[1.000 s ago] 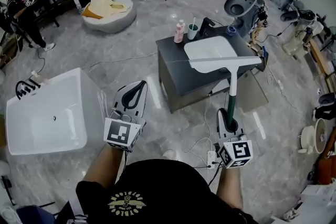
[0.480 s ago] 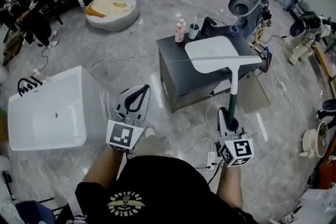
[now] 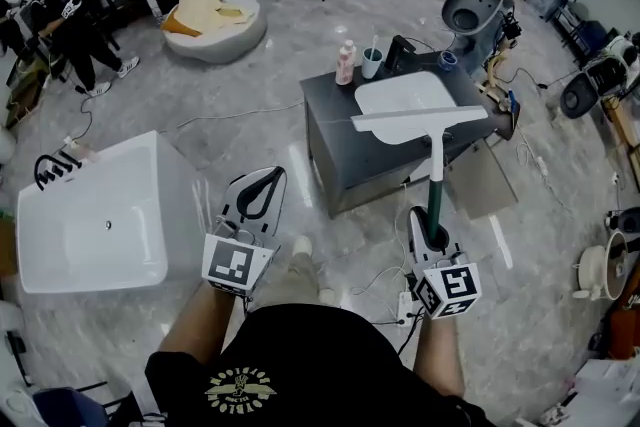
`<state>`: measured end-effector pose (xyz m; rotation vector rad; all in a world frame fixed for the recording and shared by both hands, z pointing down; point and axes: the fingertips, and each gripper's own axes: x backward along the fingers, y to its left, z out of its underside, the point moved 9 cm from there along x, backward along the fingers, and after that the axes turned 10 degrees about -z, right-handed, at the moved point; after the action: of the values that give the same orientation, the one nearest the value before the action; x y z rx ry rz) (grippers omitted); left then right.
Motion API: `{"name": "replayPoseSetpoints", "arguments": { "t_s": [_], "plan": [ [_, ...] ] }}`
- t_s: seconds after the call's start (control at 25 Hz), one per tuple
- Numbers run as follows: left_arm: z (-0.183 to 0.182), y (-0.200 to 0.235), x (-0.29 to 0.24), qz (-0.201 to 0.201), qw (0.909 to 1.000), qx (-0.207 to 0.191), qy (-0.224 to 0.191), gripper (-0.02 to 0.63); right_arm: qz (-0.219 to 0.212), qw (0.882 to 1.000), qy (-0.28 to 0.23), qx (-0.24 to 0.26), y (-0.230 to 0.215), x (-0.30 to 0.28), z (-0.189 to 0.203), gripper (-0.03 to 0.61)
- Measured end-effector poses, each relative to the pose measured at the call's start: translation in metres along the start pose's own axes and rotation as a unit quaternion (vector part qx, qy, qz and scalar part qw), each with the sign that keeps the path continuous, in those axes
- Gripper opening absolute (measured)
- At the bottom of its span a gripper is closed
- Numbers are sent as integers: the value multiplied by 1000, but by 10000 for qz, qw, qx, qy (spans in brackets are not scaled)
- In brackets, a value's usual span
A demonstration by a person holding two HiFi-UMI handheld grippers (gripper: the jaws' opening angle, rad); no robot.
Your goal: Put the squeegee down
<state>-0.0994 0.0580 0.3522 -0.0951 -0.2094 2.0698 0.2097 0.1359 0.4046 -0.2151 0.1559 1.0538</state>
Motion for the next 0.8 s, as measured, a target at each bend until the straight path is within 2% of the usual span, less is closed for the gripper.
{"name": "replayPoseSetpoints", "arguments": {
  "t_s": [0.64, 0.8],
  "plan": [
    [22, 37, -69, 49, 9995, 155, 257, 22, -11, 9997, 231, -17, -26, -67, -12, 38],
    [28, 48, -98, 74, 9998, 130, 140, 21, -21, 9997, 256, -28, -42, -94, -16, 38]
  ]
}}
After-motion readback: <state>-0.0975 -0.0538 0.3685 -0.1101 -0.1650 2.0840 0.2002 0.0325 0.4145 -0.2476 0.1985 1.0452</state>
